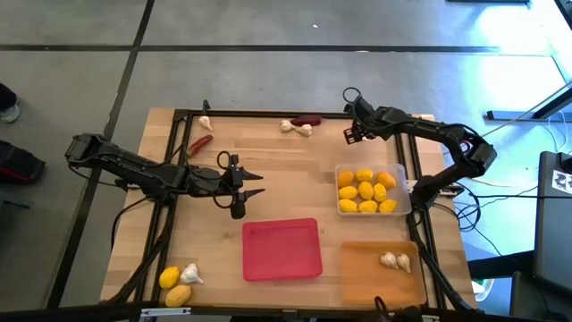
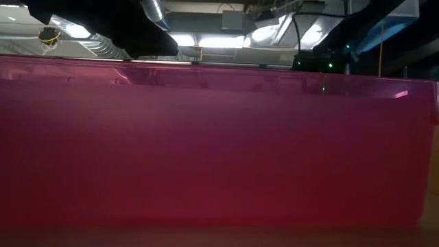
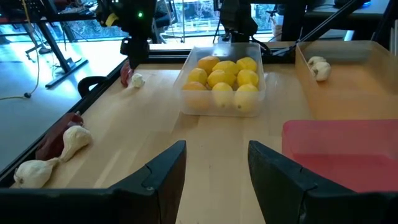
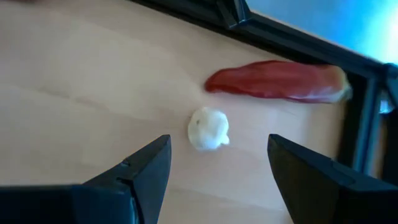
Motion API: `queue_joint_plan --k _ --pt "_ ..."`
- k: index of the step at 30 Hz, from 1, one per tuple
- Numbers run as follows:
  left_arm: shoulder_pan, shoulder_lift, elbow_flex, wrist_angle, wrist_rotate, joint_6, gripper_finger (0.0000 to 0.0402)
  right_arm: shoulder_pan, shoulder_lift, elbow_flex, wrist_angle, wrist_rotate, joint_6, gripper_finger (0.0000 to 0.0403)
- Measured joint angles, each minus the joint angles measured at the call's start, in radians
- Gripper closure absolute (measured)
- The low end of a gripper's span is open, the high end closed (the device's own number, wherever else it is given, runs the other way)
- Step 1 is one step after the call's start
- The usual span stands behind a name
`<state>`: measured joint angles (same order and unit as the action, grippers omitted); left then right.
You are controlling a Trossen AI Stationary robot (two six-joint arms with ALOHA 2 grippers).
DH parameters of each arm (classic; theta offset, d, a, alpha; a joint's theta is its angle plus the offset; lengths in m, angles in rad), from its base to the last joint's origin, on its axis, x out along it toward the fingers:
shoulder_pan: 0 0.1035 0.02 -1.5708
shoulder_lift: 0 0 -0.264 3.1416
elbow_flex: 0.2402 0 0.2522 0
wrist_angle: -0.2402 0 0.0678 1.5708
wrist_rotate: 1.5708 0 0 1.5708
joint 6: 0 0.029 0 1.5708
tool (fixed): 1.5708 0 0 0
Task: Sort produce into baskets
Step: Put the white garlic into the orange bin
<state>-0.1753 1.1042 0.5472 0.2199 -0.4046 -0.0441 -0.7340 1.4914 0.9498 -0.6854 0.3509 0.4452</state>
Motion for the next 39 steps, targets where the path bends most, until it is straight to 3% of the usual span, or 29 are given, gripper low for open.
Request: queue_joint_plan --k 14,24,32,35,39 --pt "0.001 0.000 0.000 0.001 0.000 -0.003 0.0233 -0.061 0.011 -0.161 0.250 -0.049 0.022 0.0141" --pt "0.013 0.000 0.000 0.001 0.000 -0.010 0.0233 -0.059 0.137 -0.170 0.338 -0.089 0.022 0.0141" --pt "0.013 0.000 0.000 0.001 0.000 -0.010 0.0233 -0.058 0.147 -0.168 0.346 -0.078 0.017 0.0141" --pt "0.013 0.000 0.000 0.001 0.000 -0.010 0.0233 -0.058 0.148 -0.168 0.349 -0.076 0.011 0.0153" --pt "0.013 0.000 0.000 0.001 0.000 -0.010 0.0233 -0.057 0.148 -0.168 0.353 -0.081 0.002 0.0196"
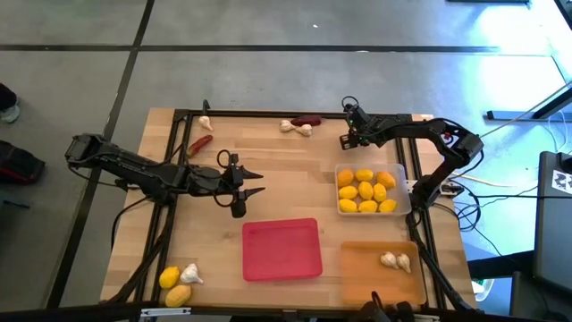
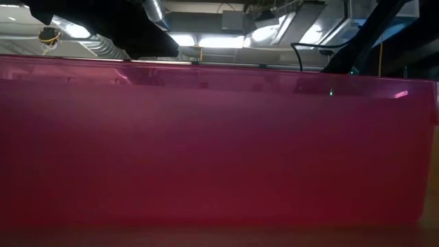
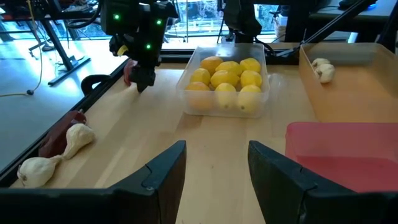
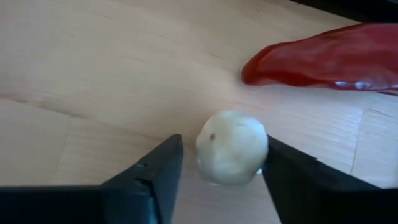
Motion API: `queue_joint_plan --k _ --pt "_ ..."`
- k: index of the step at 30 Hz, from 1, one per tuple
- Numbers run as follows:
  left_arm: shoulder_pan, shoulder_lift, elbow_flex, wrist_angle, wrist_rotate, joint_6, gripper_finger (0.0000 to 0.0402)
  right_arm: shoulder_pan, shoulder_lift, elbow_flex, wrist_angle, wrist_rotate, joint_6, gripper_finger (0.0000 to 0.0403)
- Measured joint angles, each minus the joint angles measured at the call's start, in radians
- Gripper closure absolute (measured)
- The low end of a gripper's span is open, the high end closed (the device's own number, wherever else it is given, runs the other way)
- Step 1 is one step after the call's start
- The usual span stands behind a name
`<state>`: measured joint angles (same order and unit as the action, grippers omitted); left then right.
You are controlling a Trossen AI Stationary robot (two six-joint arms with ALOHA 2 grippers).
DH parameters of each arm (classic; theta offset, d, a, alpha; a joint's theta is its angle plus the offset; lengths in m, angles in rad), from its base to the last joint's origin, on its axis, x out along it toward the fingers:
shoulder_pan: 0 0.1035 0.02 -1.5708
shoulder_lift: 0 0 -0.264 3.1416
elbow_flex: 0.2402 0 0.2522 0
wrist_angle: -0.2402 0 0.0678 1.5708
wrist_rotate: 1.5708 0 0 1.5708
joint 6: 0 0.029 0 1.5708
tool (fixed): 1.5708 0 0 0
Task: Sort produce into baskets
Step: Put the white garlic into the orange bin
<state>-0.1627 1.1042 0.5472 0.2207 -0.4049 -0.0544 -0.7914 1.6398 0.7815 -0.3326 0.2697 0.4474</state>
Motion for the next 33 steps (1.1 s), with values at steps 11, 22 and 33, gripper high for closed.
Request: queue_joint_plan --k 11,22,33 --pt "0.000 0.000 0.000 0.000 0.000 -0.001 0.0233 0.000 -0.004 0.000 -0.002 -0.012 -0.062 0.0294" --pt "0.000 0.000 0.000 0.000 0.000 -0.003 0.0233 0.101 -0.145 0.081 -0.086 -0.057 -0.133 0.0276" --pt "0.000 0.000 0.000 0.000 0.000 0.000 0.0233 0.344 -0.268 0.181 -0.222 -0.194 -0.158 0.0274"
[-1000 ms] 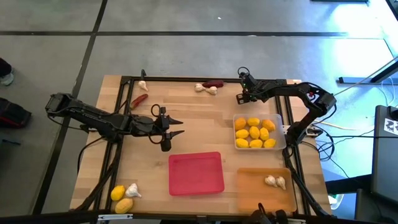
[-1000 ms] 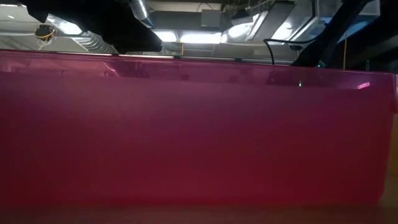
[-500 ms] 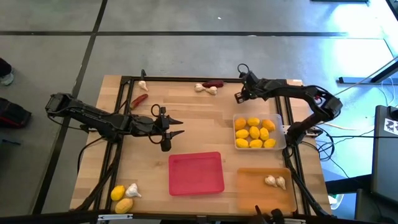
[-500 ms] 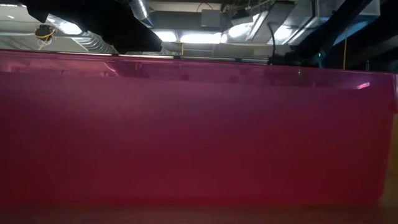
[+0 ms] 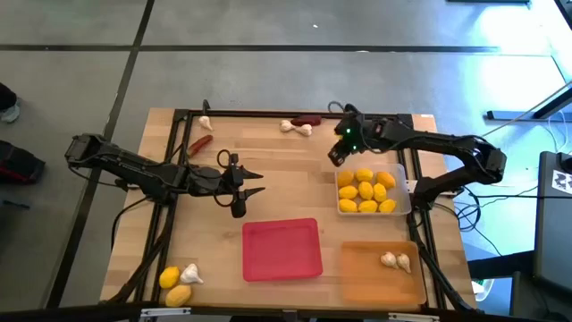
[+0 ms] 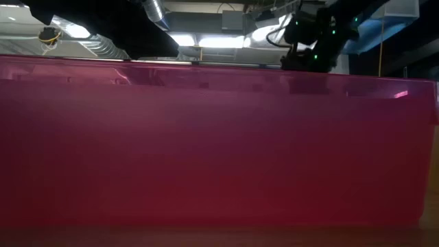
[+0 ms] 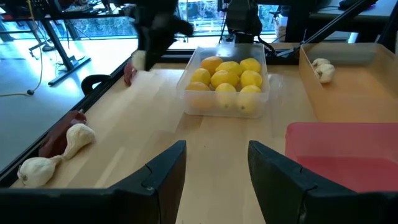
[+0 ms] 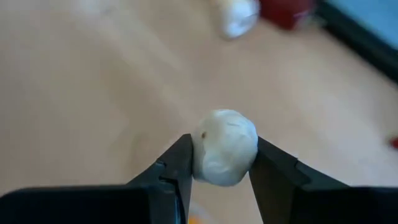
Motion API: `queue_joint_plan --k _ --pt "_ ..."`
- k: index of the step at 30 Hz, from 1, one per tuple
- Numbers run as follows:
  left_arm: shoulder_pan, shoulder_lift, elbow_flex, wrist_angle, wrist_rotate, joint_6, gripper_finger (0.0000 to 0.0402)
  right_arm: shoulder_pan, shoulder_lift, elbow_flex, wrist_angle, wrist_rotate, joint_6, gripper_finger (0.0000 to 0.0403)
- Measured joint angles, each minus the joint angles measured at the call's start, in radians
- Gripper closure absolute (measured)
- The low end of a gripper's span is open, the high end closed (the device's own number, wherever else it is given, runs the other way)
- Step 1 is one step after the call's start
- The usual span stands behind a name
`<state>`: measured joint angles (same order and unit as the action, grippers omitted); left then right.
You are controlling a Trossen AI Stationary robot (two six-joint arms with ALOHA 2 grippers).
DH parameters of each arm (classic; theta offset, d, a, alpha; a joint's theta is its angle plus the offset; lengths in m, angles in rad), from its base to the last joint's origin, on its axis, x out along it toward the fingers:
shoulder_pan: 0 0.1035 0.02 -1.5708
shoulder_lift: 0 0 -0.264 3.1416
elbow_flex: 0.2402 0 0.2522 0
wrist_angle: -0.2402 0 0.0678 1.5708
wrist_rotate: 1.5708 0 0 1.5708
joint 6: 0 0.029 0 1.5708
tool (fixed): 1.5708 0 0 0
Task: Sort produce into baskets
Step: Put the white garlic into the orange bin
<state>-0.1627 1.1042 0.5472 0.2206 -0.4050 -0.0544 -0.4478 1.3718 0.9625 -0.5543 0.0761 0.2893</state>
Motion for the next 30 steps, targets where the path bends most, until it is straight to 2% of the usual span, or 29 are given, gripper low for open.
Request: queue_joint_plan --k 10,19,30 --pt "0.000 0.000 0.000 0.000 0.000 0.000 0.0233 0.259 -0.021 0.017 -0.104 -0.138 0.054 0.0274" --pt "0.000 0.000 0.000 0.000 0.000 -0.001 0.0233 0.467 -0.021 0.017 -0.202 -0.143 0.156 0.0274" --pt "0.000 0.000 0.000 0.000 0.000 0.000 0.0233 0.737 -0.021 0.017 -0.259 -0.175 0.385 0.0274"
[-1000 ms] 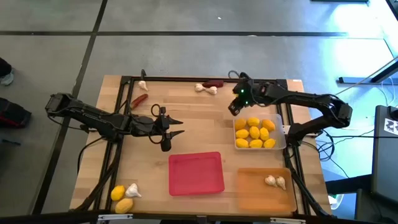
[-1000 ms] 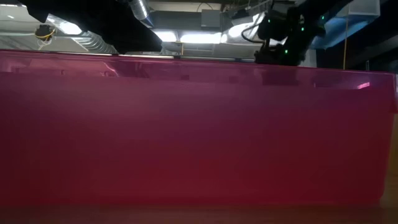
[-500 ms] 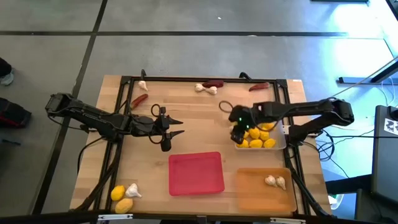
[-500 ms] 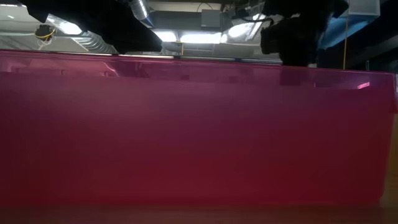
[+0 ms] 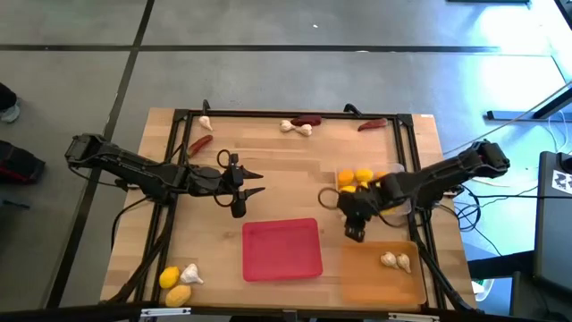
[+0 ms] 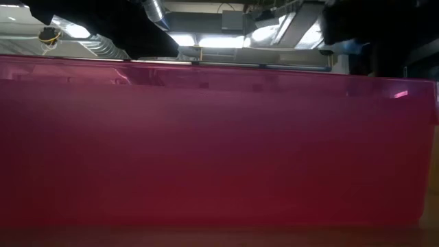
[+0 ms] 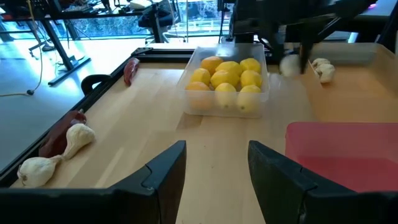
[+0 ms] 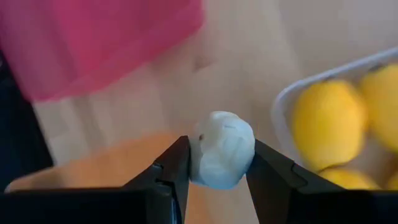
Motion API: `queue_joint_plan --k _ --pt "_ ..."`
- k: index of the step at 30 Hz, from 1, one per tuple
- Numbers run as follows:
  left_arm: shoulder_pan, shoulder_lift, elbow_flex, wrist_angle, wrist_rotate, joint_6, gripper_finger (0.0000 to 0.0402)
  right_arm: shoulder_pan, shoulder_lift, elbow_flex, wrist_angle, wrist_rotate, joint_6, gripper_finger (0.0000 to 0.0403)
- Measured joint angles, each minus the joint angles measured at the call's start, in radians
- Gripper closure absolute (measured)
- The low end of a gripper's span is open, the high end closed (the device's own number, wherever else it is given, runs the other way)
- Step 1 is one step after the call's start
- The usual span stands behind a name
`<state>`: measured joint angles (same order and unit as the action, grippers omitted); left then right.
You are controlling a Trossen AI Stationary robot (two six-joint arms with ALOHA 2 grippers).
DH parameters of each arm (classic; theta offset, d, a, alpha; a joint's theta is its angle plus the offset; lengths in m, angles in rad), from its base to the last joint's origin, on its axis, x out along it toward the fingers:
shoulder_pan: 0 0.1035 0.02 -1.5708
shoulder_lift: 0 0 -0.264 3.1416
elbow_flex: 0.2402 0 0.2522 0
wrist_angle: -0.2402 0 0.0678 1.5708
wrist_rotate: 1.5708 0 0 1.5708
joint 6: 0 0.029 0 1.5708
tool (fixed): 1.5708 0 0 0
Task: Sort produce into baskets
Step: Put the white garlic into the orange bin
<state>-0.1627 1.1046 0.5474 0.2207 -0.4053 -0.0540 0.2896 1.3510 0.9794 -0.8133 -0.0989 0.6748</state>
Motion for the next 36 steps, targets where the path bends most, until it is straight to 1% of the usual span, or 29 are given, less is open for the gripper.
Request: queue_joint_plan --k 6,12,17,19,24,29,32,36 --pt "0.000 0.000 0.000 0.000 0.000 0.000 0.0233 0.159 -0.004 0.000 -0.002 0.012 0.166 0.0274" --pt "0.014 0.000 0.000 0.003 0.000 0.001 0.0233 0.335 -0.005 0.000 -0.003 0.013 0.415 0.0274" --pt "0.032 0.000 0.000 0.003 0.000 0.001 0.0233 0.480 -0.005 0.000 -0.015 0.089 0.628 0.0274" --pt "0.039 0.000 0.000 0.003 0.000 0.003 0.0233 0.524 -0.001 0.000 -0.036 0.112 0.678 0.0274" --pt "0.055 0.000 0.000 0.003 0.000 0.004 0.0233 0.593 0.062 0.000 -0.063 0.128 0.686 0.0274" --pt "0.061 0.000 0.000 0.002 0.000 0.003 0.0233 0.608 0.157 0.000 -0.057 0.178 0.630 0.0274" --pt "0.061 0.000 0.000 0.002 0.000 0.003 0.0233 0.608 0.208 -0.001 -0.057 0.177 0.627 0.0274" --pt "0.061 0.000 0.000 0.001 0.000 0.003 0.0233 0.607 0.265 -0.001 -0.057 0.116 0.626 0.0274"
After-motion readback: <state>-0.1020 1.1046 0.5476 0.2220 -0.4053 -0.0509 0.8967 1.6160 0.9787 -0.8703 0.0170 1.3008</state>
